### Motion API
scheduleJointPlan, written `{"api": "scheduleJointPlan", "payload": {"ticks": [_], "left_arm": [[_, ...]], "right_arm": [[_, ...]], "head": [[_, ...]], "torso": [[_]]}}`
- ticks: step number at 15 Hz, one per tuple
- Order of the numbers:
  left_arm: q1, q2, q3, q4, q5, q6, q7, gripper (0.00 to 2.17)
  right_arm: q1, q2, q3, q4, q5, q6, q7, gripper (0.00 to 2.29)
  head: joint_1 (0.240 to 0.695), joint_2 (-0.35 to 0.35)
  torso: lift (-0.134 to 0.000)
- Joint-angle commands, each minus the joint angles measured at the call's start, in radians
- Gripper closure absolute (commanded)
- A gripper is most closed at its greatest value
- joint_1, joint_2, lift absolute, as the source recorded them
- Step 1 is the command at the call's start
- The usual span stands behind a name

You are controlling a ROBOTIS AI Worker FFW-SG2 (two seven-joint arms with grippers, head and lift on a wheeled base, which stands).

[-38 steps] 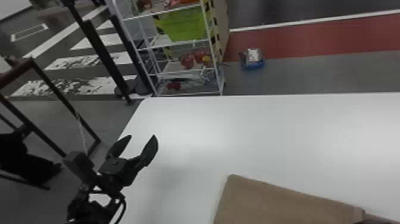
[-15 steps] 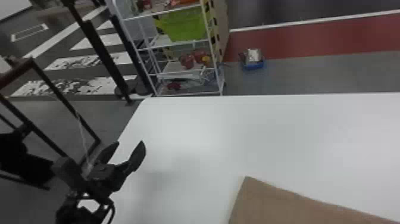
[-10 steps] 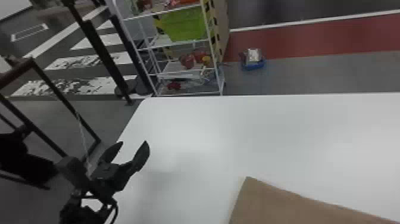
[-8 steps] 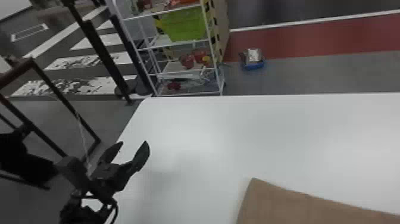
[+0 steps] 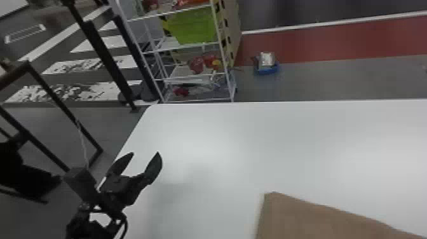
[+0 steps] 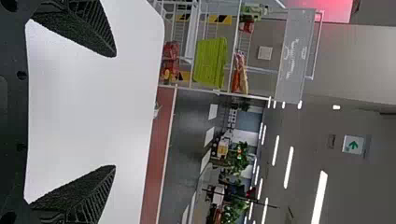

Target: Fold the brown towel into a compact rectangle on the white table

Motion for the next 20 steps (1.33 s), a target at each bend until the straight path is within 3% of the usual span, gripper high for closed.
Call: {"api": "scheduleJointPlan", "payload": {"ticks": [1, 4, 6, 10, 14, 17, 20], "left_arm": [[0.0, -0.004, 0.0, 0.001, -0.002, 0.0, 0.0, 0.02], [-0.006, -0.004, -0.002, 0.011, -0.005, 0.0, 0.008, 0.02], [-0.018, -0.004, -0.004, 0.03, -0.008, -0.003, 0.013, 0.02], [-0.025, -0.004, -0.027, 0.04, -0.024, -0.006, 0.019, 0.02], [-0.031, -0.004, -0.025, 0.045, -0.027, -0.006, 0.02, 0.02], [-0.037, -0.004, -0.025, 0.056, -0.027, -0.006, 0.02, 0.02], [-0.043, -0.004, -0.028, 0.073, -0.031, -0.015, 0.019, 0.02]], "right_arm": [[-0.018, -0.002, -0.001, 0.005, -0.009, 0.0, 0.005, 1.53], [0.016, 0.001, -0.131, -0.037, -0.132, -0.025, 0.005, 1.53], [0.042, -0.001, -0.154, 0.005, -0.113, -0.068, 0.005, 1.53], [0.007, -0.007, -0.076, 0.121, -0.013, -0.12, 0.005, 1.53], [-0.013, -0.006, -0.08, 0.086, -0.035, -0.12, 0.005, 1.53], [0.05, 0.001, -0.199, 0.028, -0.122, -0.129, 0.005, 1.53], [0.032, 0.001, -0.174, 0.127, -0.069, -0.16, 0.005, 1.53]], "head": [[0.695, 0.331], [0.695, 0.324], [0.695, 0.3], [0.695, 0.267], [0.695, 0.263], [0.695, 0.261], [0.695, 0.238]], "torso": [[-0.123], [-0.123], [-0.123], [-0.123], [-0.123], [-0.123], [-0.123]]}}
